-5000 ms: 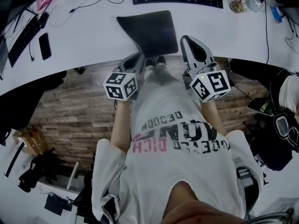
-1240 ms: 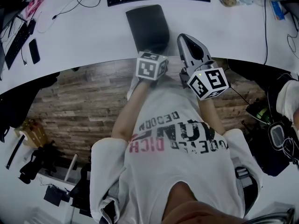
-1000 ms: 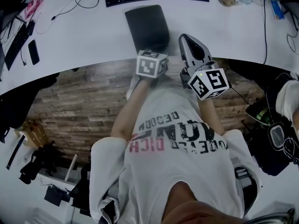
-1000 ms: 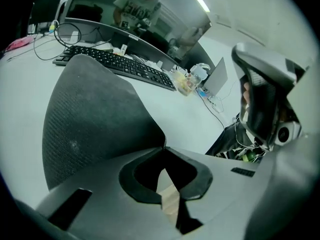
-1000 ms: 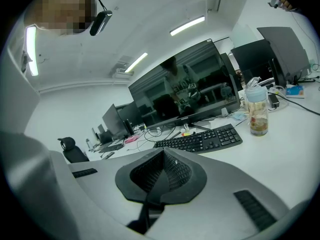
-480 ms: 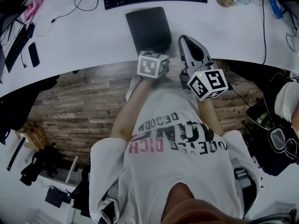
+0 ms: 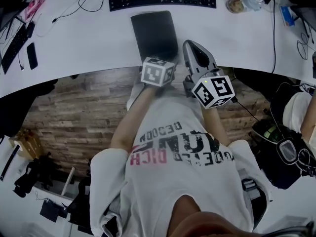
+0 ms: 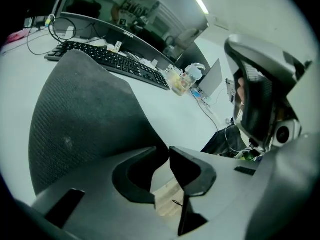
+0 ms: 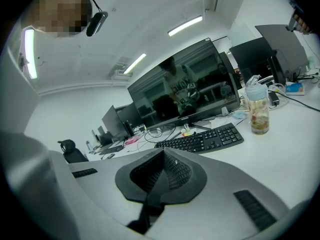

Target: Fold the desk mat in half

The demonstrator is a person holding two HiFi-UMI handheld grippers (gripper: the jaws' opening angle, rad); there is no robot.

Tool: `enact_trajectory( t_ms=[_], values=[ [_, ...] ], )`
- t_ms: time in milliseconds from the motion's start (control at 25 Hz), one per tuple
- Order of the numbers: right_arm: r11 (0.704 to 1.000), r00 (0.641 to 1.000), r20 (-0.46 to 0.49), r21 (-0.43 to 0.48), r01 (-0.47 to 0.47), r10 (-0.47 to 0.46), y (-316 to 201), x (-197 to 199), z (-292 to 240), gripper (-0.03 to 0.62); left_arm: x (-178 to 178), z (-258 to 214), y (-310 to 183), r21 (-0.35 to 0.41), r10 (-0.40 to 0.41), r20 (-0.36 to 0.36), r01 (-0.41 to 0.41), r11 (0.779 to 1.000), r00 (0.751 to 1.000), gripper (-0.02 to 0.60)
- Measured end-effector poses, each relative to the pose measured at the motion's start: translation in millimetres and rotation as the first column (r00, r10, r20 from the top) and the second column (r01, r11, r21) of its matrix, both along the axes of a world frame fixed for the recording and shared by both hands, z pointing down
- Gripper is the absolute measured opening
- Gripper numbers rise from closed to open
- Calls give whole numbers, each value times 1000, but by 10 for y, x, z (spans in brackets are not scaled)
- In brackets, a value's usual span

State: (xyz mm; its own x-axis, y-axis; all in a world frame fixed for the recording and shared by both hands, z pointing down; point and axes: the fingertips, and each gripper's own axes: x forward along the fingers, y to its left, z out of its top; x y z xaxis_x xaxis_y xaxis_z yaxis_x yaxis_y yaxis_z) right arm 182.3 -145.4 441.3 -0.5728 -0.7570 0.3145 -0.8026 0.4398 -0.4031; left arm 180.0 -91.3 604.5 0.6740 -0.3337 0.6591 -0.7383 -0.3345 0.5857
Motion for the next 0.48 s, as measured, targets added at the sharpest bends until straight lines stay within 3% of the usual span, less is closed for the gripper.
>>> enact_trajectory(
  t_ms=[80,160,360,480],
  values=[
    [1000,1000,-2,-1,-5,5,-5,19,-2,-3,47,-42,5,-20,2,-50,-3,1000,999,116],
    [1000,1000,0,0,-17,17,-3,38,-3,-3,53,-50,9,-28,-2,-69,0,1000,998,132],
    [999,999,-1,-2,-43,43,41,100,13,-3,22,-21,9,-27,-22,-46,21,999,999,129],
    [999,999,-2,-3,-52,52,68,118,6,-3,-29,9,-12,-26,-42,-16,42,999,999,78]
  ],
)
